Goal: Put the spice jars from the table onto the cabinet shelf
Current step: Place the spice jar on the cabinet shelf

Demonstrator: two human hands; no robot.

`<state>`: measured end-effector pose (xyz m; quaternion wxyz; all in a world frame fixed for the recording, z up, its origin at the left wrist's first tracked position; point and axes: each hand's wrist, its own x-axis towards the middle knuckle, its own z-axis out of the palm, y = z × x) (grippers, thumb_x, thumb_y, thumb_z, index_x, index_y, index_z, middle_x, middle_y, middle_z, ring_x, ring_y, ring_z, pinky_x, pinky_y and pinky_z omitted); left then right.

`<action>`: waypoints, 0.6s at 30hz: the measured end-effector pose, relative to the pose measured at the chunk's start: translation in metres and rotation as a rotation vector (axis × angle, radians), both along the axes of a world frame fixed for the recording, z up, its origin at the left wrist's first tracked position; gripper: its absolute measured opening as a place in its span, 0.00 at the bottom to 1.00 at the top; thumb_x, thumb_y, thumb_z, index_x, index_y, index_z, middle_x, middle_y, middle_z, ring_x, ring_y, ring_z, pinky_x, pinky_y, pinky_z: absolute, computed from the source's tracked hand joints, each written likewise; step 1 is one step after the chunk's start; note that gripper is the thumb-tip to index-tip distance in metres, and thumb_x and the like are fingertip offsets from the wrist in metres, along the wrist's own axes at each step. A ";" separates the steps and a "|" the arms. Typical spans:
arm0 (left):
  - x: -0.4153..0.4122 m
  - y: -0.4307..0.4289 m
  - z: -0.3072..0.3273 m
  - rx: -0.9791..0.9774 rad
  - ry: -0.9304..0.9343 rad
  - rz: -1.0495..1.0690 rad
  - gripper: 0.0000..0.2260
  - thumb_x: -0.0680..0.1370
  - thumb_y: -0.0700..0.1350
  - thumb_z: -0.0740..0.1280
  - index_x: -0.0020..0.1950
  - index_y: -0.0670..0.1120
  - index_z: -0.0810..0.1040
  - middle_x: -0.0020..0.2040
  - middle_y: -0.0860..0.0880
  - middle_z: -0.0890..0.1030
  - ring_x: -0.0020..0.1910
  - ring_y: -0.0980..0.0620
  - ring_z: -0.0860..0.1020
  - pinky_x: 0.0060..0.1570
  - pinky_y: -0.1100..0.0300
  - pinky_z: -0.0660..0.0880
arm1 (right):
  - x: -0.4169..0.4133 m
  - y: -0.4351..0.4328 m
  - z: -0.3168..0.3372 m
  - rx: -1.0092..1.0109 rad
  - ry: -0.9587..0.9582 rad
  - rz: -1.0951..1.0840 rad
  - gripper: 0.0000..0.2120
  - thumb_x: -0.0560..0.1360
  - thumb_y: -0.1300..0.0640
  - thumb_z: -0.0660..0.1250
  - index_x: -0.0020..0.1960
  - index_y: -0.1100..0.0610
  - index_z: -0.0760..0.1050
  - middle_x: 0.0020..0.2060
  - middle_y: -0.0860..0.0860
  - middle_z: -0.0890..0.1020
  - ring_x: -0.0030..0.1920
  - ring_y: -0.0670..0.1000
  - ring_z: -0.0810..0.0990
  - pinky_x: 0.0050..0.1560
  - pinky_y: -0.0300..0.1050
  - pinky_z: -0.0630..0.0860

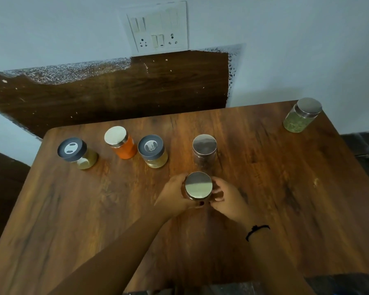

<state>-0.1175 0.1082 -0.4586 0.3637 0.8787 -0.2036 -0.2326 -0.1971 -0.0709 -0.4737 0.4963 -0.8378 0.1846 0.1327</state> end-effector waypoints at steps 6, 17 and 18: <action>0.014 0.022 0.025 -0.209 0.261 -0.028 0.29 0.70 0.39 0.78 0.65 0.56 0.71 0.62 0.59 0.76 0.61 0.60 0.76 0.56 0.67 0.77 | -0.002 -0.010 0.026 0.243 -0.044 0.072 0.41 0.64 0.53 0.81 0.72 0.48 0.65 0.66 0.46 0.73 0.66 0.49 0.74 0.65 0.50 0.75; 0.044 0.047 0.158 -0.590 0.292 -0.072 0.41 0.63 0.58 0.79 0.71 0.43 0.70 0.64 0.48 0.80 0.65 0.47 0.77 0.59 0.56 0.76 | 0.023 0.022 0.123 0.730 -0.352 0.085 0.45 0.61 0.43 0.80 0.73 0.53 0.66 0.66 0.54 0.75 0.66 0.56 0.76 0.59 0.49 0.78; 0.045 0.048 0.170 -0.610 0.262 -0.069 0.43 0.62 0.61 0.79 0.71 0.43 0.70 0.64 0.48 0.80 0.65 0.47 0.77 0.59 0.56 0.76 | 0.026 0.028 0.133 0.698 -0.400 0.060 0.46 0.60 0.41 0.80 0.72 0.51 0.66 0.67 0.54 0.75 0.66 0.55 0.76 0.58 0.50 0.79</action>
